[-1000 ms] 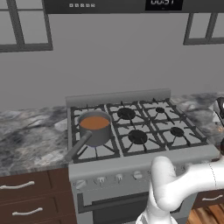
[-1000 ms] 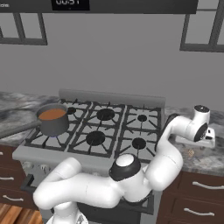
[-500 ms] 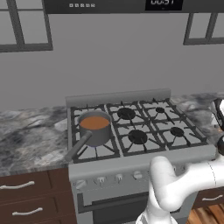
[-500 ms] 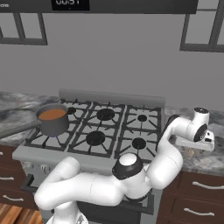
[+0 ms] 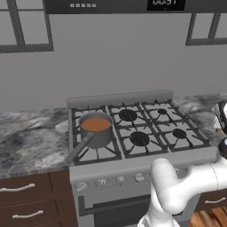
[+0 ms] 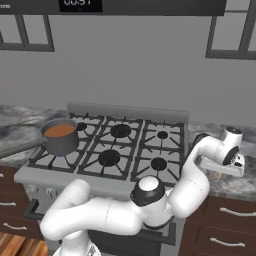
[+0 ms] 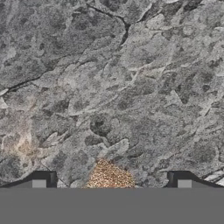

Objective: Pick up the sugar cube(s) and place them in the saucepan with hot chocolate.

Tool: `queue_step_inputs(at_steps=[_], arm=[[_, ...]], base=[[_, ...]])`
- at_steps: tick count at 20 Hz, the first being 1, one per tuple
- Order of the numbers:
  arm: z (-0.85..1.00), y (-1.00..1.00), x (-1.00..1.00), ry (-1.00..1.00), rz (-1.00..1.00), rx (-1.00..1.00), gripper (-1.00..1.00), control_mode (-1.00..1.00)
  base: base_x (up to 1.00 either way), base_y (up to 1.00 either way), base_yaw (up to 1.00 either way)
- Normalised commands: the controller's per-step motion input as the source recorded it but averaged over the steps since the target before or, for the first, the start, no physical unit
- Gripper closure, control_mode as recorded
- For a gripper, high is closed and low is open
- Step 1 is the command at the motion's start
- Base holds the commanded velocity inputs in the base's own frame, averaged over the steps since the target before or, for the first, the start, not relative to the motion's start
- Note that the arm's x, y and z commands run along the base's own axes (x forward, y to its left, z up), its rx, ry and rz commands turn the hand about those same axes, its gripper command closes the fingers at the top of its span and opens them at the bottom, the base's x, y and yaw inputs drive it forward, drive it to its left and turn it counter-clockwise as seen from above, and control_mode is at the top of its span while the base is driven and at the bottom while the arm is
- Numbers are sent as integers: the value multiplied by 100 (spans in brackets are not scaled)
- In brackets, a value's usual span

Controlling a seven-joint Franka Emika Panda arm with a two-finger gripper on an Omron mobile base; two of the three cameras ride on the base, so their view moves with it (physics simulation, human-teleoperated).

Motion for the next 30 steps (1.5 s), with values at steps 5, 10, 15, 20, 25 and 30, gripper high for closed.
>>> queue_step_inputs(at_steps=[5, 10, 15, 20, 25, 30], arm=[[-36, 0, 0, 4, 0, 3, -100, -100], [-34, 0, 1, 2, 0, 0, -100, -100], [-22, 0, 0, 0, 0, -1, -100, -100], [-11, 0, 0, 1, 0, 0, -100, -100], [-7, 0, 0, 3, 0, 0, 100, -100], [-5, 0, 0, 5, 0, 0, 100, -100]], base=[[0, 0, 0], [0, 0, 0], [0, 0, 0], [0, 0, 0], [0, 0, 0], [0, 0, 0]])
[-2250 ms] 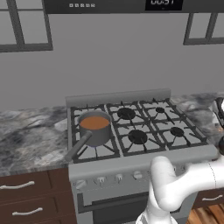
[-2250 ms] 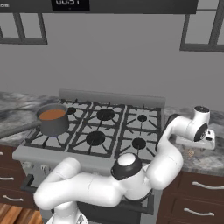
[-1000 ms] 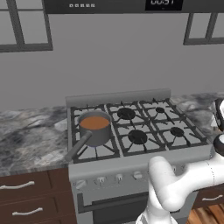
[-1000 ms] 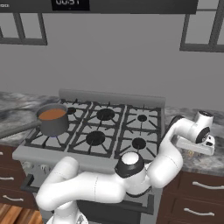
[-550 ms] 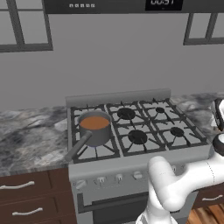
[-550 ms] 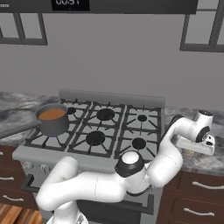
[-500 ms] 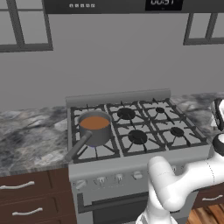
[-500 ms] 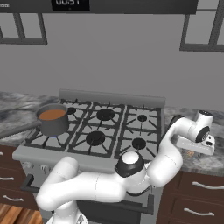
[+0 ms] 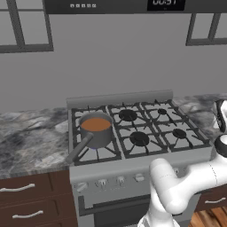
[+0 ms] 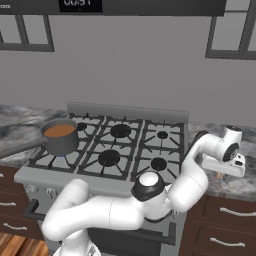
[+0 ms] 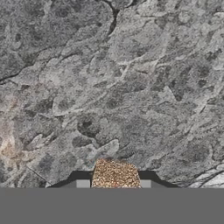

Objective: Pick up the sugar cube(s) and place them in the saucepan with hot chocolate.

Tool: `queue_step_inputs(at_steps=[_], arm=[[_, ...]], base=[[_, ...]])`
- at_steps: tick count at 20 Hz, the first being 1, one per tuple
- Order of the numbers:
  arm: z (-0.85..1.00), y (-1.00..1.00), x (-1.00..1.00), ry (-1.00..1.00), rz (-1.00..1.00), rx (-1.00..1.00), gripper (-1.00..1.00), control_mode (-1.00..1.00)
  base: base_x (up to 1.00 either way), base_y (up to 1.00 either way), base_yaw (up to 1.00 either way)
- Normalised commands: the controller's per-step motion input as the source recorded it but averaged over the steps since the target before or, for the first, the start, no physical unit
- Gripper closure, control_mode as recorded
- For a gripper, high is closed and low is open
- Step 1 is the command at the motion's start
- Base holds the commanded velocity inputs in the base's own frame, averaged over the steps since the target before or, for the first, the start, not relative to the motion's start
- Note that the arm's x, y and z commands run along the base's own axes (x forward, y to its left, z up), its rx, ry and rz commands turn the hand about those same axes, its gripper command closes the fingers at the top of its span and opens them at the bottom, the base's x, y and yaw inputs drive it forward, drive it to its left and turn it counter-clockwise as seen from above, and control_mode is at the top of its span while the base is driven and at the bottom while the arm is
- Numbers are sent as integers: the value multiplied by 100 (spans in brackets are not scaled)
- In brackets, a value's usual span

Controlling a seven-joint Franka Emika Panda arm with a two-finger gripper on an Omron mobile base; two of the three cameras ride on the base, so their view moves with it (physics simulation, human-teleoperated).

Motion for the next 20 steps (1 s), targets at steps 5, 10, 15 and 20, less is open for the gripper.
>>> queue_step_inputs(at_steps=[5, 10, 15, 20], arm=[[-2, 0, 0, 3, 0, 0, 100, -100], [40, 4, -41, -7, 0, 1, 100, -100], [86, 49, -62, -9, 0, 0, 100, -100], [92, 88, -57, -13, 0, 0, 100, -100]], base=[[0, 0, 0], [0, 0, 0], [0, 0, 0], [0, 0, 0]])
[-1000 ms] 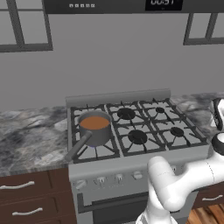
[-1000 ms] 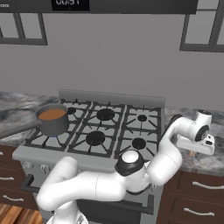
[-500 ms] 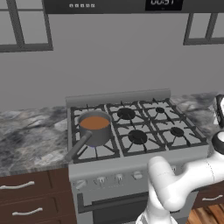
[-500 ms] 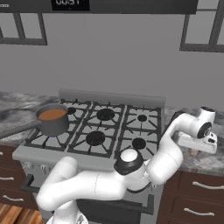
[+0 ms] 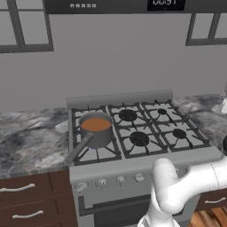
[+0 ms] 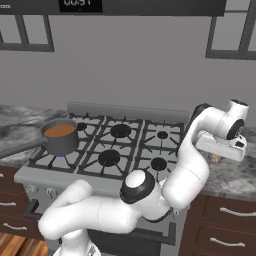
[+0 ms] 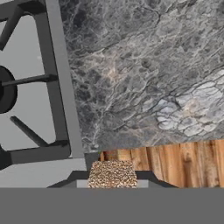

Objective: Pick up the sugar cube(s) and place them in the saucepan with hot chocolate.

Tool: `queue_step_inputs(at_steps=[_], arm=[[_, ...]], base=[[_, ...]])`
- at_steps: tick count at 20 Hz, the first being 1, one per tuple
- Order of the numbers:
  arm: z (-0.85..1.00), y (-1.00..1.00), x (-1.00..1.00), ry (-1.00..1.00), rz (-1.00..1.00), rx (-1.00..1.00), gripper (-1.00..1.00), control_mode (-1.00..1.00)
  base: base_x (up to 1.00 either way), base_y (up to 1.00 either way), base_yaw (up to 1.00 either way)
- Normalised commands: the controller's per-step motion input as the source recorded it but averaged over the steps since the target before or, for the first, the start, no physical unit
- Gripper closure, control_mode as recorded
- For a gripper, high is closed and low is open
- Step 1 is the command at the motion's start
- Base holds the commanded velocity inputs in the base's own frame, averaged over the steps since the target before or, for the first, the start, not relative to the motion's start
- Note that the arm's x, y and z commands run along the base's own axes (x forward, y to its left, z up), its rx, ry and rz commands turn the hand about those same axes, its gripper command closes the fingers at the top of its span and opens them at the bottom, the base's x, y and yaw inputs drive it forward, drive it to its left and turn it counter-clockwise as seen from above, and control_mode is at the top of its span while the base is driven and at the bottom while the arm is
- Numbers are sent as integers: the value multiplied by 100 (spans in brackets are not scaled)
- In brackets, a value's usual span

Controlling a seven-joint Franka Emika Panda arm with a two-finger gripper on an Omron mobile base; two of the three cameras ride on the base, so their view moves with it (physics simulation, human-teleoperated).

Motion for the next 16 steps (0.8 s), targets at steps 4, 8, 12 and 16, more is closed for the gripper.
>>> queue_step_inputs(at_steps=[4, 8, 12, 16], arm=[[73, 100, -68, -15, 0, -2, 100, -100], [71, 100, -76, -13, 0, -3, 100, -100], [76, 100, -70, -13, 0, -4, 100, -100], [63, 100, -48, -17, 0, -4, 100, -100]], base=[[0, 0, 0], [0, 0, 0], [0, 0, 0], [0, 0, 0]])
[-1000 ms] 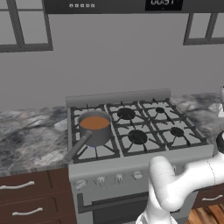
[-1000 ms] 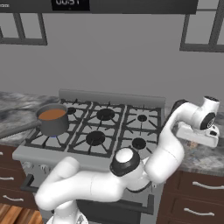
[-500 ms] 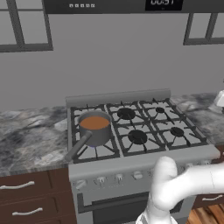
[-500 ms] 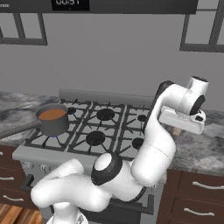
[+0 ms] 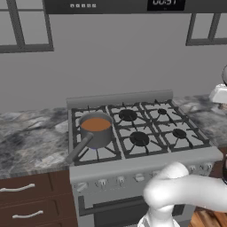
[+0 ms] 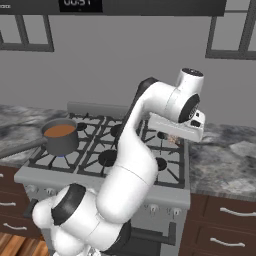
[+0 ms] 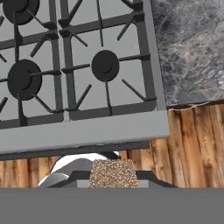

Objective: Pick up the sugar cube(s) and place them in the saucepan with hot chocolate.

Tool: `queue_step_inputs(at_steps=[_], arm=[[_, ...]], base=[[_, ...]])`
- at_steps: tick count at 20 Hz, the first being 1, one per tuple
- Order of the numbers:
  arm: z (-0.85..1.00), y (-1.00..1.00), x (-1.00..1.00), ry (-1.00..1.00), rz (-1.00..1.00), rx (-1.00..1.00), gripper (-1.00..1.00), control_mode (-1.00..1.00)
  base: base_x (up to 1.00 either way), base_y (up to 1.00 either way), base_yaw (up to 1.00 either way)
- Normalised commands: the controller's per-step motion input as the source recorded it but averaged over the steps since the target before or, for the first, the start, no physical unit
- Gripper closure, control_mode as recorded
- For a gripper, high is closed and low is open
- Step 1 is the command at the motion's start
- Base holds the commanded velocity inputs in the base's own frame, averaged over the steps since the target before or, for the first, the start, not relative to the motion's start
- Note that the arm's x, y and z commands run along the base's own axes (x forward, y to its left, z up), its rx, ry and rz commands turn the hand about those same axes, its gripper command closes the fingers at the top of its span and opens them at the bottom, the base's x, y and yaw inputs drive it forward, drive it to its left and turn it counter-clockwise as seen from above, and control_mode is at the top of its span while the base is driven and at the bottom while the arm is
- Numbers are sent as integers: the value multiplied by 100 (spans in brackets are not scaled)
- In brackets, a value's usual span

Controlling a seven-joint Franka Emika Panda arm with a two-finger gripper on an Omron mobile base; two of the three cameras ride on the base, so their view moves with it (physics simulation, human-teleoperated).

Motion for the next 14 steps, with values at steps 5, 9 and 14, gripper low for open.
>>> queue_step_inputs(at_steps=[5, 9, 14], arm=[[20, 100, -13, -11, -1, -2, 100, -100], [0, 100, 18, -5, -7, 0, 100, -100], [5, 100, 16, -7, -10, -4, 100, -100]], base=[[0, 0, 0], [0, 0, 0], [0, 0, 0]])
